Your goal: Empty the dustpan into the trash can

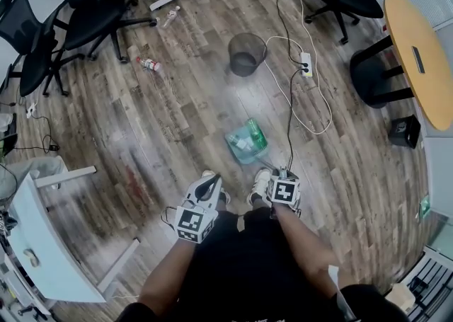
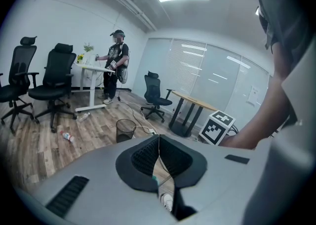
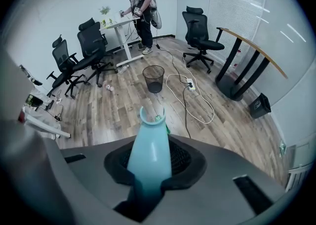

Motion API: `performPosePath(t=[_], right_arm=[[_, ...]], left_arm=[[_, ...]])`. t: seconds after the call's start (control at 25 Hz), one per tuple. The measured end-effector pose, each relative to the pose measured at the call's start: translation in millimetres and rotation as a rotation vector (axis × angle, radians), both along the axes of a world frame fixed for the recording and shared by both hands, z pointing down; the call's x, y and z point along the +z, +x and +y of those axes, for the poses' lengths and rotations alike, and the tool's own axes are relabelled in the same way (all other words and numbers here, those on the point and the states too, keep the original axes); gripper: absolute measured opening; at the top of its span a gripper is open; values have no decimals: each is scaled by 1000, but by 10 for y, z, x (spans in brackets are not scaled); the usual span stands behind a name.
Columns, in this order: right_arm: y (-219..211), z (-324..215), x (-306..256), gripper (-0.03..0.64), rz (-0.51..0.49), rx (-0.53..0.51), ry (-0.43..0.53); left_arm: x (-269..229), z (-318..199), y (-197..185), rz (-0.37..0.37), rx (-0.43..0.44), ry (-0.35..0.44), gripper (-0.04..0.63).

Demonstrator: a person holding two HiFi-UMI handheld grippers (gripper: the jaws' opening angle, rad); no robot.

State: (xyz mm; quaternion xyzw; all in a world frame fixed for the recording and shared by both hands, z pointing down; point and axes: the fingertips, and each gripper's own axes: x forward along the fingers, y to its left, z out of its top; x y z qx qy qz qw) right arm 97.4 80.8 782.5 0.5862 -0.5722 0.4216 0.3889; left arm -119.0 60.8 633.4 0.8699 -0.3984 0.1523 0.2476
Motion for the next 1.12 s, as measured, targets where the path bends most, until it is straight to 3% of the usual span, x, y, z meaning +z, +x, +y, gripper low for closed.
performPosePath(t=[0.52, 1.12], right_arm=[[215, -7, -169, 101, 46, -51, 75], [485, -385, -895, 101, 52, 87, 221]], left_arm=[[1, -70, -94, -29, 26, 1, 23], [-136, -434, -390, -58, 116, 89, 23]])
